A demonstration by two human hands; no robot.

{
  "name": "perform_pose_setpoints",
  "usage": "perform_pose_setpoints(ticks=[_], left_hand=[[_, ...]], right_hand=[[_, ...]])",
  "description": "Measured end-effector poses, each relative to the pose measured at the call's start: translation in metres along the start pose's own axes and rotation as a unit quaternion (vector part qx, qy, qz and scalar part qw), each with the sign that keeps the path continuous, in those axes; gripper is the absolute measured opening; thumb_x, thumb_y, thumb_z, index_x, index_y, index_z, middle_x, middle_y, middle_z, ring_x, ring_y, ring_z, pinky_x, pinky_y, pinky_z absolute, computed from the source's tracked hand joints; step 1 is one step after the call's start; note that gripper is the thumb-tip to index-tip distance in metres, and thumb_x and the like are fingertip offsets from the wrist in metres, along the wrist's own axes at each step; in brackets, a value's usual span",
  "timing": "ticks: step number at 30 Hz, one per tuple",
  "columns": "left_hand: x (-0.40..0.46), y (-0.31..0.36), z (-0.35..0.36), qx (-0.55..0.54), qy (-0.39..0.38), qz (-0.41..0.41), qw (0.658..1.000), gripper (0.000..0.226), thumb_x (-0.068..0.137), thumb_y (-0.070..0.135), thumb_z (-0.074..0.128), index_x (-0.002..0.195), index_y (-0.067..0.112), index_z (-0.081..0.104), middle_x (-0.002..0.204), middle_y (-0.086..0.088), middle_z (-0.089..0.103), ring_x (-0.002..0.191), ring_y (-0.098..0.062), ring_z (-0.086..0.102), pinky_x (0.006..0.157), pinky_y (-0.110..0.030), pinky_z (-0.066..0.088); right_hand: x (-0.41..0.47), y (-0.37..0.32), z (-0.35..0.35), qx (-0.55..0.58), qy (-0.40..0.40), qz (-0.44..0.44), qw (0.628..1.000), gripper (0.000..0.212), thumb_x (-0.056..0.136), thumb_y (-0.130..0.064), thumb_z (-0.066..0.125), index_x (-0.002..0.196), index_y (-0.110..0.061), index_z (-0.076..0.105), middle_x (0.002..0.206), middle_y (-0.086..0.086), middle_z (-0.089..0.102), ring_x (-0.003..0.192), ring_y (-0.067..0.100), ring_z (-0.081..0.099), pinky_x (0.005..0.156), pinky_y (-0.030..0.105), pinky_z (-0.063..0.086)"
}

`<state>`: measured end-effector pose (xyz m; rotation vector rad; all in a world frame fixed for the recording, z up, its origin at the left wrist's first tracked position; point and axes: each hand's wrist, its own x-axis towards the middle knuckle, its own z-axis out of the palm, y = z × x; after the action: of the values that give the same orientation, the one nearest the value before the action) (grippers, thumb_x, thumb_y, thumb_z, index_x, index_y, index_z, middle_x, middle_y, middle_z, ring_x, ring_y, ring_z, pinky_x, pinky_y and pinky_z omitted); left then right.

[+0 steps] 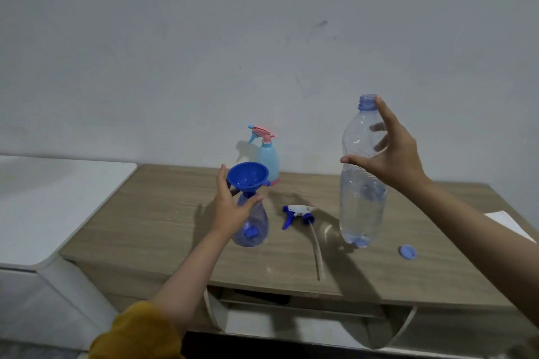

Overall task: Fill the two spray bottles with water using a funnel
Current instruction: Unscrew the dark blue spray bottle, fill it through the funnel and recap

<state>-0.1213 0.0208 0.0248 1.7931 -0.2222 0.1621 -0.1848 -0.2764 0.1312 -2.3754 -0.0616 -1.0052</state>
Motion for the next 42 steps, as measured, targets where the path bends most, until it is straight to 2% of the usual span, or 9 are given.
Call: perform_pose_setpoints(ticks=[3, 11, 14, 18, 23, 33, 36, 40, 42], left_hand=[[-0.004, 0.001, 0.001, 0.015, 0.014, 0.007, 1.000, 0.096, 0.074, 0.019, 0.078, 0.147, 0.020, 0.016, 0.138, 0.007, 0.043, 0.106, -0.003, 0.052, 0.071, -0.004, 0.039], [-0.001, -0.007, 0.010, 0.015, 0.023, 0.001, 1.000, 0.076, 0.070, 0.016, 0.081, 0.131, 0.017, 0.037, 0.126, 0.001, 0.052, 0.104, -0.010, 0.055, 0.083, -0.022, 0.048], [-0.001, -0.009, 0.013, 0.015, 0.019, 0.000, 1.000, 0.071, 0.070, 0.017, 0.081, 0.127, 0.015, 0.040, 0.124, -0.001, 0.055, 0.107, -0.010, 0.054, 0.078, -0.011, 0.041], [-0.002, -0.013, 0.013, 0.021, 0.015, -0.001, 1.000, 0.066, 0.073, 0.015, 0.079, 0.127, 0.012, 0.040, 0.124, 0.000, 0.054, 0.107, -0.006, 0.052, 0.074, -0.004, 0.038], [-0.001, -0.021, 0.010, 0.040, 0.014, -0.007, 0.999, 0.061, 0.074, 0.015, 0.078, 0.124, 0.007, 0.045, 0.121, -0.004, 0.056, 0.110, -0.012, 0.053, 0.077, -0.010, 0.038], [0.002, -0.042, 0.012, 0.025, -0.008, -0.051, 0.998, 0.044, 0.078, 0.027, 0.074, 0.115, 0.015, 0.055, 0.110, 0.006, 0.059, 0.102, -0.011, 0.056, 0.081, -0.025, 0.043], [0.003, -0.046, 0.015, 0.007, -0.002, -0.061, 0.998, 0.041, 0.077, 0.026, 0.074, 0.112, 0.016, 0.056, 0.108, 0.004, 0.063, 0.101, -0.013, 0.060, 0.083, -0.027, 0.047], [0.003, -0.050, 0.012, 0.012, -0.005, -0.051, 0.999, 0.041, 0.076, 0.024, 0.076, 0.111, 0.017, 0.055, 0.106, 0.006, 0.063, 0.098, -0.010, 0.059, 0.082, -0.026, 0.047], [0.002, -0.052, 0.011, 0.013, -0.008, -0.050, 0.999, 0.043, 0.075, 0.028, 0.076, 0.111, 0.019, 0.055, 0.106, 0.008, 0.063, 0.099, -0.010, 0.060, 0.081, -0.025, 0.048]], right_hand=[[-0.010, 0.017, 0.008, 0.017, 0.038, 0.019, 0.999, 0.120, 0.051, -0.053, 0.085, 0.149, -0.037, 0.020, 0.126, 0.006, 0.055, 0.088, 0.023, 0.059, 0.073, 0.041, 0.056], [-0.030, 0.036, 0.013, 0.038, 0.055, 0.047, 0.997, 0.120, 0.053, -0.049, 0.086, 0.148, -0.043, 0.012, 0.123, 0.010, 0.053, 0.081, 0.022, 0.057, 0.071, 0.036, 0.054], [-0.033, 0.038, 0.016, 0.009, 0.045, 0.037, 0.998, 0.118, 0.060, -0.047, 0.084, 0.149, -0.040, 0.008, 0.130, 0.009, 0.048, 0.089, 0.019, 0.057, 0.075, 0.037, 0.052], [-0.040, 0.038, 0.027, -0.091, 0.108, -0.028, 0.990, 0.098, 0.071, -0.052, 0.076, 0.146, -0.026, 0.018, 0.141, 0.025, 0.031, 0.129, 0.035, 0.037, 0.099, 0.044, 0.040], [-0.044, 0.004, 0.051, -0.131, 0.179, -0.182, 0.958, 0.067, 0.081, -0.036, 0.071, 0.135, -0.014, 0.038, 0.135, 0.019, 0.033, 0.125, 0.035, 0.037, 0.098, 0.054, 0.039], [-0.007, -0.101, 0.120, 0.032, -0.242, -0.140, 0.960, 0.066, 0.077, -0.031, 0.074, 0.136, -0.020, 0.047, 0.127, 0.006, 0.046, 0.116, 0.023, 0.043, 0.095, 0.038, 0.046], [0.022, -0.118, 0.136, -0.034, -0.379, -0.082, 0.921, 0.085, 0.072, -0.044, 0.079, 0.143, -0.034, 0.035, 0.135, 0.003, 0.039, 0.123, 0.021, 0.036, 0.098, 0.036, 0.042], [0.046, -0.133, 0.157, -0.112, -0.497, -0.026, 0.860, 0.095, 0.068, -0.049, 0.081, 0.146, -0.040, 0.029, 0.135, 0.000, 0.038, 0.112, 0.023, 0.049, 0.076, 0.026, 0.050], [0.050, -0.138, 0.164, -0.157, -0.528, -0.022, 0.834, 0.088, 0.071, -0.047, 0.079, 0.145, -0.036, 0.033, 0.142, -0.001, 0.039, 0.124, 0.024, 0.045, 0.087, 0.030, 0.044]])
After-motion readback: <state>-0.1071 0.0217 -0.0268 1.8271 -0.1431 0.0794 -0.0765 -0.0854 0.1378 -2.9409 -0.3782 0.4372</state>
